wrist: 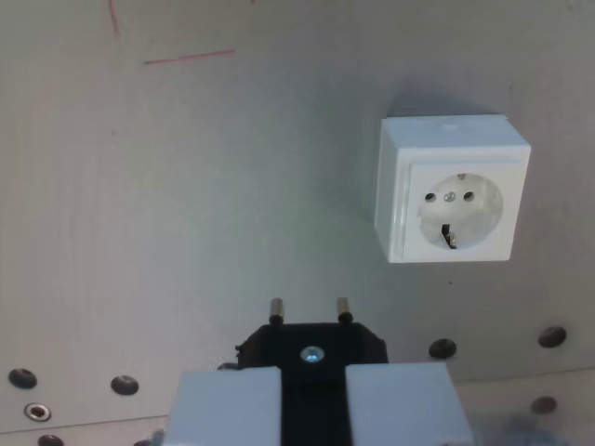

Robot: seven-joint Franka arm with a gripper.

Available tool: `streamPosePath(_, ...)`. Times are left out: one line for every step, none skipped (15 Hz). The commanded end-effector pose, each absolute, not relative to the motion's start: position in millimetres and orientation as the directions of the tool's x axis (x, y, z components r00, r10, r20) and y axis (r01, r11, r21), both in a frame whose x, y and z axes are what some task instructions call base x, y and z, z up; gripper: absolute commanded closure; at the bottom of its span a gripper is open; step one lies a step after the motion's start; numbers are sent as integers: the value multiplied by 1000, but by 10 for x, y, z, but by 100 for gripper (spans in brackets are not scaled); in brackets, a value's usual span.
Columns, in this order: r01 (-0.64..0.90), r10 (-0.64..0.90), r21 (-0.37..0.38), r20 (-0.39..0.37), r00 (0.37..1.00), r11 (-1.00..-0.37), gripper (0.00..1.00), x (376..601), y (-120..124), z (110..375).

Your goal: Move above the white socket

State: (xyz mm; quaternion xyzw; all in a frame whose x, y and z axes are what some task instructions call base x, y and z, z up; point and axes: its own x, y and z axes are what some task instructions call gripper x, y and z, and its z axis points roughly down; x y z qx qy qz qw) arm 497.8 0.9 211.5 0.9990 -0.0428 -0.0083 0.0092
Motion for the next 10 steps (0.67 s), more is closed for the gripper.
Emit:
streamPosePath(-61, -59, 29, 86, 995, -998, 100, 4926, -103, 1964)
streamPosePath(-62, -60, 31, 87, 994, -998, 100, 4910, -135, 1919)
streamPosePath(-60, -57, 32, 89, 994, -998, 100, 4894, -167, 1873)
streamPosePath(-60, -56, 33, 92, 994, -998, 100, 4877, -199, 1828)
streamPosePath(-62, -58, 35, 92, 994, -997, 100, 4859, -230, 1783)
streamPosePath(-60, -56, 37, 93, 994, -998, 100, 4840, -261, 1739)
streamPosePath(-58, -54, 38, 95, 994, -998, 100, 4822, -291, 1696)
streamPosePath(-59, -55, 40, 97, 994, -997, 100, 4804, -322, 1654)
streamPosePath(-58, -54, 42, 97, 994, -997, 100, 4787, -351, 1612)
streamPosePath(-56, -52, 43, 98, 994, -997, 100, 4770, -380, 1572)
